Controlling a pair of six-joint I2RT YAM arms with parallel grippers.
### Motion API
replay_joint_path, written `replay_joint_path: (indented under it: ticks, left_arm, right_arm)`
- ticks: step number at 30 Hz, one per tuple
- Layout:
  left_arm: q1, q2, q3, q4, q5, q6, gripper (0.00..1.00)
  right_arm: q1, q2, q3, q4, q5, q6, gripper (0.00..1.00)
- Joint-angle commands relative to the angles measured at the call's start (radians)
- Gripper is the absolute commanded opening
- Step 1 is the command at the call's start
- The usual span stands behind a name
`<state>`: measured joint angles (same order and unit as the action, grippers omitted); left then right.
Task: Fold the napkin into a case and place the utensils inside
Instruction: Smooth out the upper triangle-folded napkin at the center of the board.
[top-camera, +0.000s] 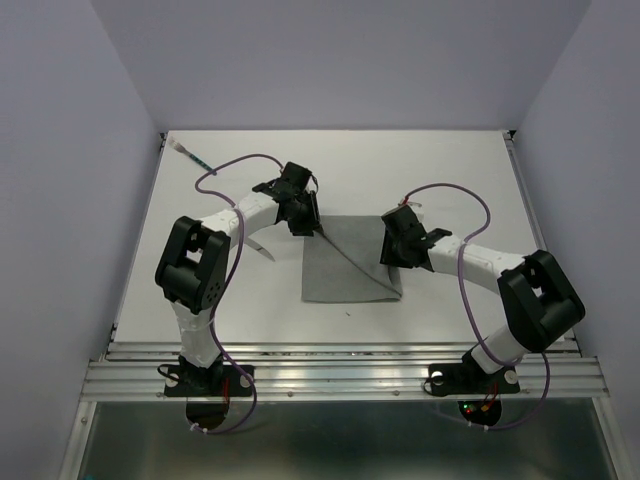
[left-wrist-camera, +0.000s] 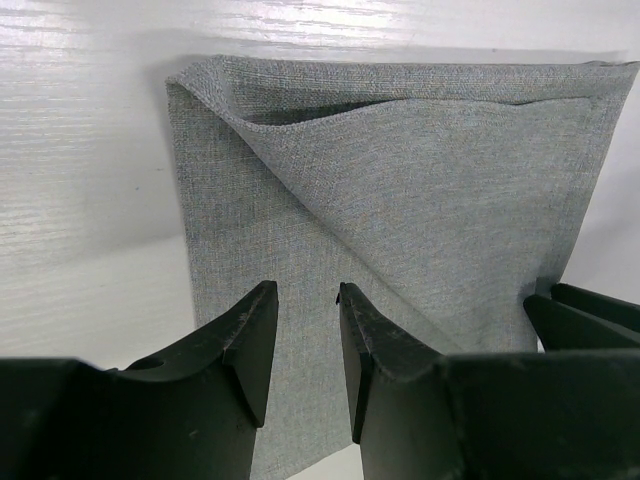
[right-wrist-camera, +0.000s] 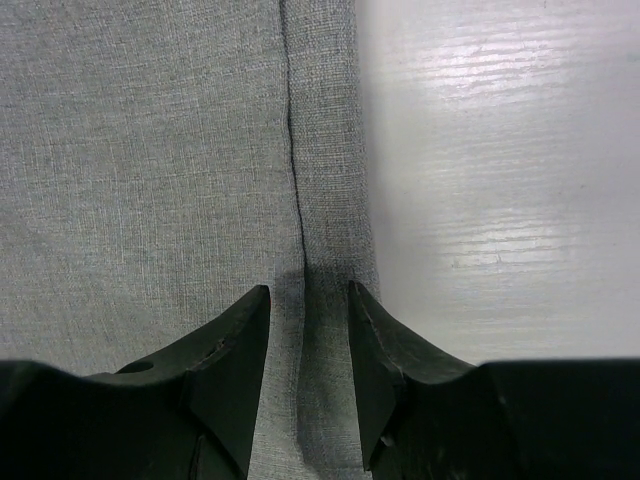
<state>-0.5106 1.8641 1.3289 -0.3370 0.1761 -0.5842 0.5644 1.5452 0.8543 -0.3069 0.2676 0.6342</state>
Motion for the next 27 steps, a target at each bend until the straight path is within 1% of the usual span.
replay_joint_path:
  ticks: [1, 6, 10, 15, 19, 23, 27]
  left_arm:
    - [-0.003, -0.025, 0.016, 0.009, -0.004, 0.018, 0.43]
    - [-0.003, -0.019, 0.024, 0.013, -0.001, 0.018, 0.43]
    - [-0.003, -0.01, 0.027, 0.016, 0.002, 0.021, 0.43]
    - [-0.005, -0.005, 0.024, 0.021, 0.003, 0.021, 0.43]
    - [-0.005, 0.007, 0.03, 0.021, 0.003, 0.023, 0.43]
    - [-0.005, 0.018, 0.036, 0.023, 0.002, 0.02, 0.43]
    - [-0.005, 0.021, 0.043, 0.024, 0.008, 0.017, 0.43]
  right_arm:
    - [0.006, -0.034, 0.046, -0.001, 0.036, -0.011, 0.43]
    - [0.006, -0.079, 0.04, -0.005, 0.018, 0.001, 0.43]
    - [0.006, -0.092, 0.031, -0.003, -0.039, 0.008, 0.41]
    - [0.025, -0.177, -0.014, -0.008, -0.062, 0.028, 0.34]
    - [0.052, -0.223, -0.038, -0.008, -0.135, 0.035, 0.27]
    - [0.08, -0.203, -0.053, -0.003, -0.177, 0.029, 0.21]
    - [0.08, -0.194, -0.118, 0.071, -0.203, 0.035, 0.2]
